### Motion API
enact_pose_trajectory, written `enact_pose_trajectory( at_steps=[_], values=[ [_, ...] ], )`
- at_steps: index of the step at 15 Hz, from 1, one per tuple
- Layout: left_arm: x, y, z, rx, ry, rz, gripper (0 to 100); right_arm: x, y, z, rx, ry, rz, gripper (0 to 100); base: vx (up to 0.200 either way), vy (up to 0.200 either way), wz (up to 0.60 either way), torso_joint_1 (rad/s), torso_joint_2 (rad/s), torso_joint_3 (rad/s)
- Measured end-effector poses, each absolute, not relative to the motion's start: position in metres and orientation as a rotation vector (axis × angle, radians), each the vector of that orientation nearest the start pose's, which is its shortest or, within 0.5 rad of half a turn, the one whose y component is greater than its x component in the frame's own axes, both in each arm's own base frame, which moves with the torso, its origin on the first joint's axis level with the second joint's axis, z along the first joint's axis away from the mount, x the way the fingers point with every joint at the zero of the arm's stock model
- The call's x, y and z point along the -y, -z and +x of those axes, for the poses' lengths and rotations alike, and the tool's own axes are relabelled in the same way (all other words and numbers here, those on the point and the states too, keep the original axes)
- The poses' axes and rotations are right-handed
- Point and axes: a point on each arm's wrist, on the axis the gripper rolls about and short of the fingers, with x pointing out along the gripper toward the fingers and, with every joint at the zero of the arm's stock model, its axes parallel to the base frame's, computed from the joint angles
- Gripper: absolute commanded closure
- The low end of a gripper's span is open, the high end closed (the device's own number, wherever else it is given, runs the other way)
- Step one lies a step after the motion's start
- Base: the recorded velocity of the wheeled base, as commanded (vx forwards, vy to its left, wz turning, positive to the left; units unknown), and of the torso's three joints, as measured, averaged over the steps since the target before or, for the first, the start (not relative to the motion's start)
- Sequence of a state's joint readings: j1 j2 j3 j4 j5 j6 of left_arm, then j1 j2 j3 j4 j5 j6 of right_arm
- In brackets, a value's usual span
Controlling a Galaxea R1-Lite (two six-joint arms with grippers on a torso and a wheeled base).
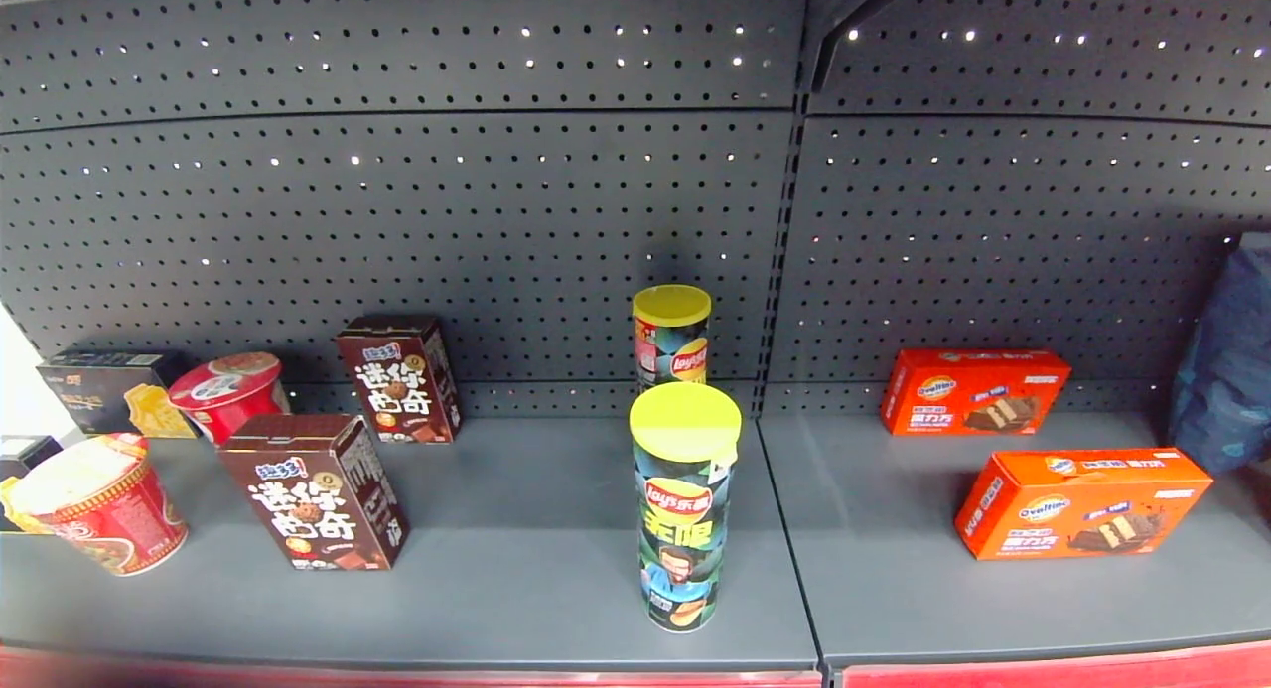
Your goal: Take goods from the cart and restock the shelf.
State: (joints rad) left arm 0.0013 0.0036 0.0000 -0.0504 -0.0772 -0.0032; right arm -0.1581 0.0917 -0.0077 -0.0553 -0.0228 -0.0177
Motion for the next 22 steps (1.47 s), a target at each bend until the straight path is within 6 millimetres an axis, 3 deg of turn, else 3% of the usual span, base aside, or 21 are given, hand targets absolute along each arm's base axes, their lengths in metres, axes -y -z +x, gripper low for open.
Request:
enact_pose_trajectory(
  at_steps=[22],
  values=[
    [0.0018, -0.0806, -0.0229, 0.048, 0.077, 0.002, 0, -0.0018, -0.0848, -0.0155, -0.033, 0.187, -0.015, 0, 0.000, 0.000, 0.00, 0.000, 0.00, 0.000]
  ],
)
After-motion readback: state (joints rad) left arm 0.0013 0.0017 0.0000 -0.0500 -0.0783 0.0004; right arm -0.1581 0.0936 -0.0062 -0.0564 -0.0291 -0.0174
